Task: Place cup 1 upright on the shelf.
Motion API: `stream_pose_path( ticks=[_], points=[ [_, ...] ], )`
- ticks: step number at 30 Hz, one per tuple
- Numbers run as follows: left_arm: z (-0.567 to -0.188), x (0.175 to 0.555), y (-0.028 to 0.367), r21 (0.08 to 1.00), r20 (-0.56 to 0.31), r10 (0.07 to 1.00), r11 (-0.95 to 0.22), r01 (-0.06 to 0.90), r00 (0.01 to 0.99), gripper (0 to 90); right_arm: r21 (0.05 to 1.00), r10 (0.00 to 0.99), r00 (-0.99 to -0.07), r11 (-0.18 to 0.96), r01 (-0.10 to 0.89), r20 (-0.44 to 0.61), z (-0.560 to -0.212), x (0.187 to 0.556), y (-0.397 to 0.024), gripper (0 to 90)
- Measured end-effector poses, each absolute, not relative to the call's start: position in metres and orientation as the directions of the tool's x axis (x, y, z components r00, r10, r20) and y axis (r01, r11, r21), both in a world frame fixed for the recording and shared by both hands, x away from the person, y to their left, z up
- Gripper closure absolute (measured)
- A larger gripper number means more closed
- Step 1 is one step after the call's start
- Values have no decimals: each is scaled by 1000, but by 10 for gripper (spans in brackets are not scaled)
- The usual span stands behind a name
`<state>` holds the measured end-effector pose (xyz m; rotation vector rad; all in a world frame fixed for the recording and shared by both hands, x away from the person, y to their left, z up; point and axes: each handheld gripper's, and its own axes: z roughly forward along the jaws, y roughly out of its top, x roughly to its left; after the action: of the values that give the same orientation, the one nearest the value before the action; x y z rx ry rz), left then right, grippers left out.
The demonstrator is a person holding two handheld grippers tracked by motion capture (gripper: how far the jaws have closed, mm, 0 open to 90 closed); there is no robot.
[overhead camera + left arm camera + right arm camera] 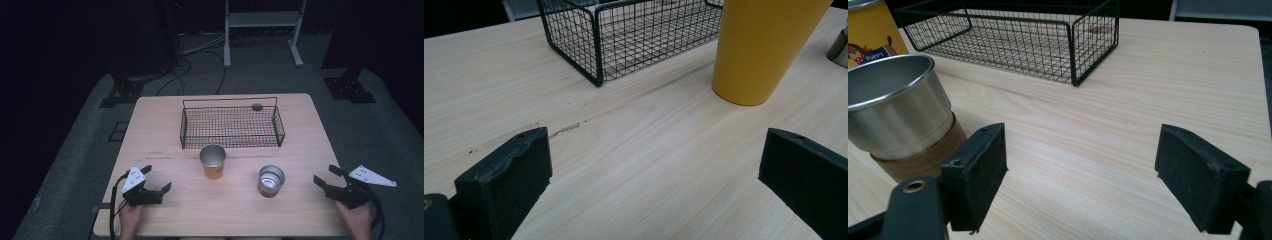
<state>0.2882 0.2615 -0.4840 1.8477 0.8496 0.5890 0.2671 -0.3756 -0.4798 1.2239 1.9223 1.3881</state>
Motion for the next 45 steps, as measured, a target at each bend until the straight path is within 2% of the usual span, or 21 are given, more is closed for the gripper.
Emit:
stream_pose_path(
  ticks=[19, 32, 45],
  points=[
    [-484, 288, 261, 914, 38, 761, -288, 285, 648, 0, 909, 831, -547, 151, 387, 95, -475, 255, -366, 172],
    [-484, 288, 261, 914, 38, 760, -288, 284, 648, 0, 897, 789, -612, 228, 379, 58, -467, 241, -343, 154],
    [-484, 288, 261, 915, 36, 760, -286, 283, 649, 0, 881, 746, -664, 287, 376, 40, -467, 242, -320, 148]
  ],
)
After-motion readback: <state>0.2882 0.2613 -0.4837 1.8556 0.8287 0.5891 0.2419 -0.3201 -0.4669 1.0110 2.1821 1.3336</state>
